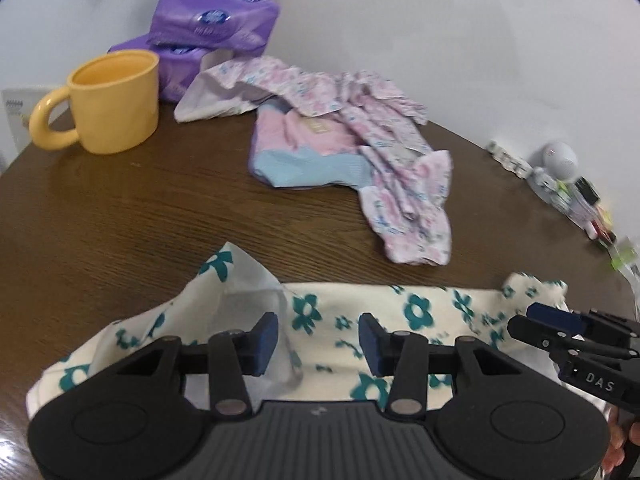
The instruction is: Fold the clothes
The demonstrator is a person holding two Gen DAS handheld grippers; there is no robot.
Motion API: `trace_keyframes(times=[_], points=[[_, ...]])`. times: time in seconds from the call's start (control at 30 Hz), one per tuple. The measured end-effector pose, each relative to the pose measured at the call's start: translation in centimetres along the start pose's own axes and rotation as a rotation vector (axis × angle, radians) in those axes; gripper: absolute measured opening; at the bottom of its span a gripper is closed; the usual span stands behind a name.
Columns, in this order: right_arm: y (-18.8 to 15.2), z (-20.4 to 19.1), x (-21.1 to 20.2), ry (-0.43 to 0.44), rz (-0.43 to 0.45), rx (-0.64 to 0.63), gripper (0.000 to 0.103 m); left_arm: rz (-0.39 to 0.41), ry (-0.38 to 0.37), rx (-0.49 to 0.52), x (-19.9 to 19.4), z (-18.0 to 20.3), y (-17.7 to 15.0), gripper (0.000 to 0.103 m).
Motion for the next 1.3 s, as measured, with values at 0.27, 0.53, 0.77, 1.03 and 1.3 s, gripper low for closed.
trace_keyframes(times=[0.27,0.53,0.77,1.03,1.3], points=[[-0.5,2.5,3.4,-0.011,0.028,0.049,0.037,0.023,-0.013,-0.011,2.4,-0.5,0.2,0.007],[-0.9,3.3,4.0,-0.005,0.063,0.07,0.037,0.145,-0.099,0.02,1.4,-1.2,0.9,0.002],[-1.5,3.0,4.0,-0.03,0.122,0.033,0.037,0.156,-0.122,-0.026,3.0,-2.5,1.3,0.002],[-1.9,1.9,4.0,-0.069,0.136,-0.063,0.041,0.161,-0.157,-0.054,3.3,-3.1,1.0,0.004],[-2.3,1.8,4.1,-0.083,0.151,-0.099,0.041,0.199,-0.084,0.062,3.3,-2.3,0.1,0.001]])
Point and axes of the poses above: each gripper's, at about its wrist camera, not at the fingertips, and x roughly the way its jaws point, z to its right, y to its top, the point moved 4 cm from there along x, roughly the way its jaws point, and after that the axes turned 6 degrees about z, right-handed, at the moved point
